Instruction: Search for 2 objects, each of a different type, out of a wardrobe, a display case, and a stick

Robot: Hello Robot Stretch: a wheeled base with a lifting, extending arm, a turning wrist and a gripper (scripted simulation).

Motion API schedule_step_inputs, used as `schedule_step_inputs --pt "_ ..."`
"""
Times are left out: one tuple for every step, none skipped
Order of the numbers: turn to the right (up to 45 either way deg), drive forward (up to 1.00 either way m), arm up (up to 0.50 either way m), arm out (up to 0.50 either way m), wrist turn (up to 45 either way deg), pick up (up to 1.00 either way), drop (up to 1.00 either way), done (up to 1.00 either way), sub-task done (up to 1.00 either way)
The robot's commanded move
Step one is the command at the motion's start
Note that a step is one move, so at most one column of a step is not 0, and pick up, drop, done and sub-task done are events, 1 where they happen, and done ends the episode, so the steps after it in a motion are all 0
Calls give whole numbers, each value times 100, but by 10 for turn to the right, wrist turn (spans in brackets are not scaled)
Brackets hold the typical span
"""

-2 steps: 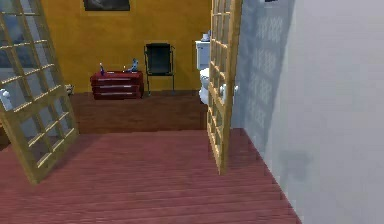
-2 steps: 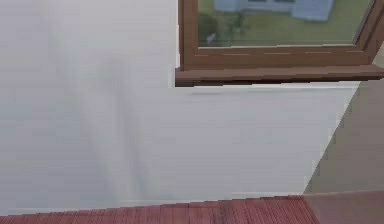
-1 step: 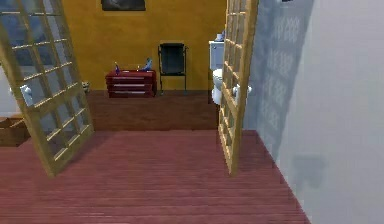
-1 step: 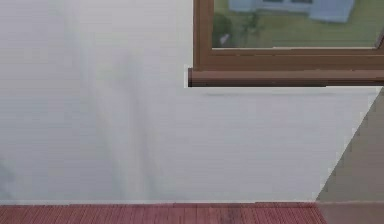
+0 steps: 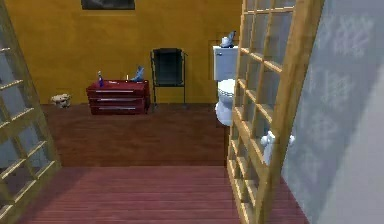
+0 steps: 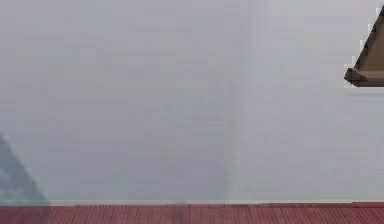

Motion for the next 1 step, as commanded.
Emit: schedule_step_inputs --pt "-450 0 0 0 0 0 0 0 0"
